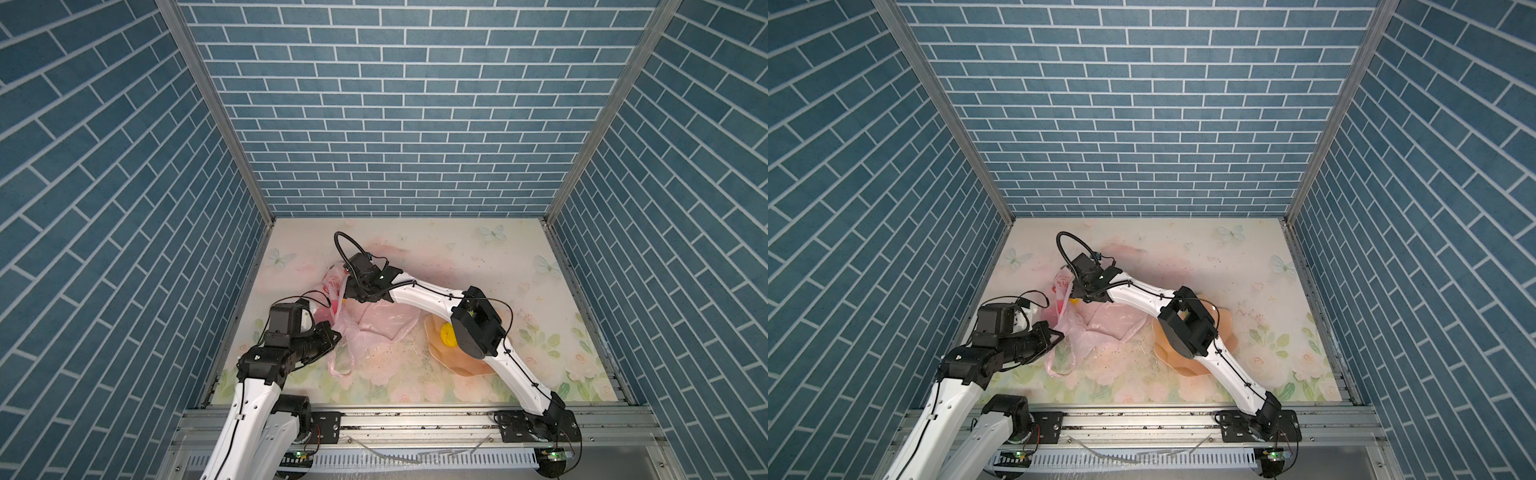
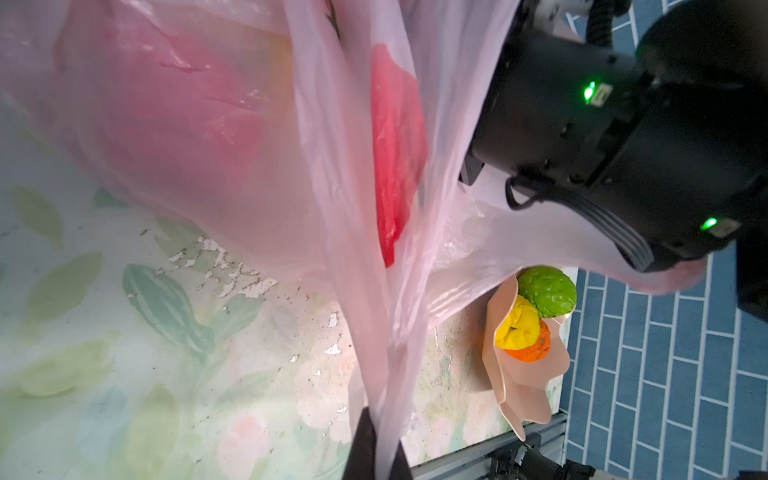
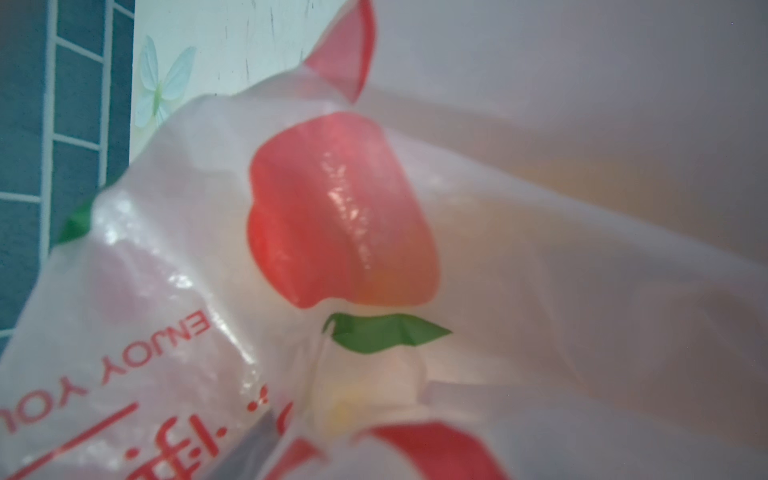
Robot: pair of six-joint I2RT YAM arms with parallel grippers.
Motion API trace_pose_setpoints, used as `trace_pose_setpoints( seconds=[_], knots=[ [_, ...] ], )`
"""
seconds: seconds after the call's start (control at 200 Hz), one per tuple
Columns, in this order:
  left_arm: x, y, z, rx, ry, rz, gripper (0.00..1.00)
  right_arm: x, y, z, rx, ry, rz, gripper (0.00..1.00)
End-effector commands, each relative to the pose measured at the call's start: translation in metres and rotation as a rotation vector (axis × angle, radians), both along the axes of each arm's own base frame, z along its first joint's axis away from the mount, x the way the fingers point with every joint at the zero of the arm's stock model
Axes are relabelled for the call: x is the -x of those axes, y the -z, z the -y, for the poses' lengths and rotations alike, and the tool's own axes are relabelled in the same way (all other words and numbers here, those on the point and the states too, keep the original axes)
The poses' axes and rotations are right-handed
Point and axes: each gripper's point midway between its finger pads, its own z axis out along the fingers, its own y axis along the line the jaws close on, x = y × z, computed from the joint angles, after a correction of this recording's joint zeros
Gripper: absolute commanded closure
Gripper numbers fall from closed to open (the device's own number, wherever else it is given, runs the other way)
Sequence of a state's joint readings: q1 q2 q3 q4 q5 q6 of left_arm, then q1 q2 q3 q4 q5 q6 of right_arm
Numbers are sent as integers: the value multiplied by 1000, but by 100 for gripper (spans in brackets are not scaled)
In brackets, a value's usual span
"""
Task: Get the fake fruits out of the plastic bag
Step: 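Push the right gripper down into the pink bag toward the yellow banana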
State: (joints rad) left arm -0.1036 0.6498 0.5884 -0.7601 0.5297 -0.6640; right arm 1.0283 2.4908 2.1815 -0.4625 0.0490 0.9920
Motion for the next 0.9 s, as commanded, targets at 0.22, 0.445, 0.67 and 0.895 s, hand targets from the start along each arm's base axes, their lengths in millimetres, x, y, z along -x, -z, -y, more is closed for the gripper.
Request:
trace_pose_setpoints(
  seconds=[0.22, 0.445, 0.67, 0.895],
  knots=[
    [2, -3, 11, 54, 56, 24, 100, -20, 8, 5, 56, 128, 6, 29],
    [-1, -3, 7, 36, 38, 30, 100, -18, 13, -15, -10, 78, -4, 31],
    [-8, -8, 7, 34, 34, 61, 100, -13, 17, -27, -27, 32, 4, 31],
    [-7, -8, 8, 39, 38, 59, 100, -15, 35, -18, 23, 63, -14, 44]
  ],
)
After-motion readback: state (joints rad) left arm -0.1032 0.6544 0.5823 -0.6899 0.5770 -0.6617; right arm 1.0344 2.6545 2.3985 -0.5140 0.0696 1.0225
